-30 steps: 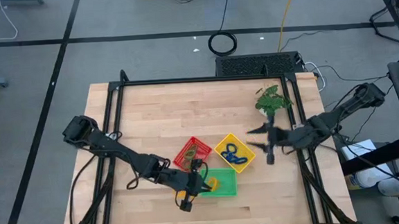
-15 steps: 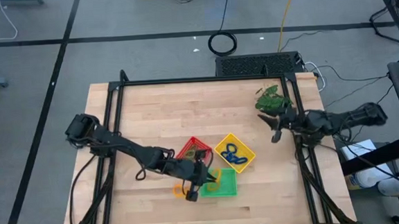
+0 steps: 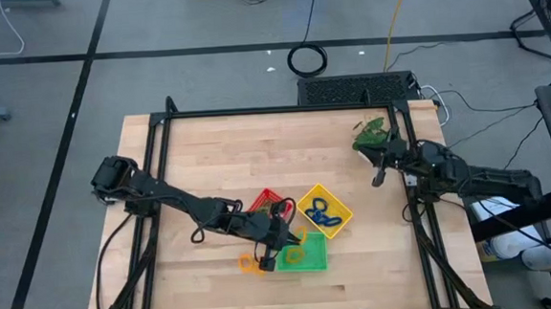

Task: Sort spring keychains
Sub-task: Put the yellow spring keychain into the green bin

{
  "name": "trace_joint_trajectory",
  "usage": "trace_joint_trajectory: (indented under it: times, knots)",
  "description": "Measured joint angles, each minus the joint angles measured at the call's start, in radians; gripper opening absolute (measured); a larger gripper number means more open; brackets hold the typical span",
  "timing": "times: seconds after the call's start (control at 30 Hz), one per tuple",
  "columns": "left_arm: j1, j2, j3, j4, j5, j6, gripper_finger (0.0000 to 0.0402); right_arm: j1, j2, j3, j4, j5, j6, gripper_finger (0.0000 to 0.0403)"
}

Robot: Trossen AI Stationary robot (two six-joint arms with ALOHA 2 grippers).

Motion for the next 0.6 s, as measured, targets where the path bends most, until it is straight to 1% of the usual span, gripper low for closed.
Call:
trace_joint_trajectory:
  times: [0.1,0.17,0.37,0.4,0.5,0.6]
  knots:
    - [0.000,0.000,0.000,0.000,0.000,0.007,0.0019,-0.032,-0.028,-0.043,0.011,-0.036,0.007,0.0000]
    - [0.000,0.000,0.000,-0.001,0.000,0.020,0.0021,-0.041,-0.051,-0.072,0.039,-0.042,0.008,0.0000]
    - [0.009,0.000,0.000,-0.003,0.000,0.027,0.0006,-0.044,-0.122,-0.164,0.089,-0.038,0.005,0.0000]
    - [0.010,0.000,0.000,-0.004,-0.001,0.023,0.0008,-0.044,-0.134,-0.173,0.115,-0.038,0.004,0.0000]
    - [0.009,0.002,0.000,-0.009,-0.002,0.023,0.0019,-0.044,-0.154,-0.180,0.099,-0.041,0.004,0.0000]
    - [0.009,0.014,-0.001,-0.012,0.003,0.022,0.0021,-0.043,-0.155,-0.181,0.092,-0.064,0.026,0.0000]
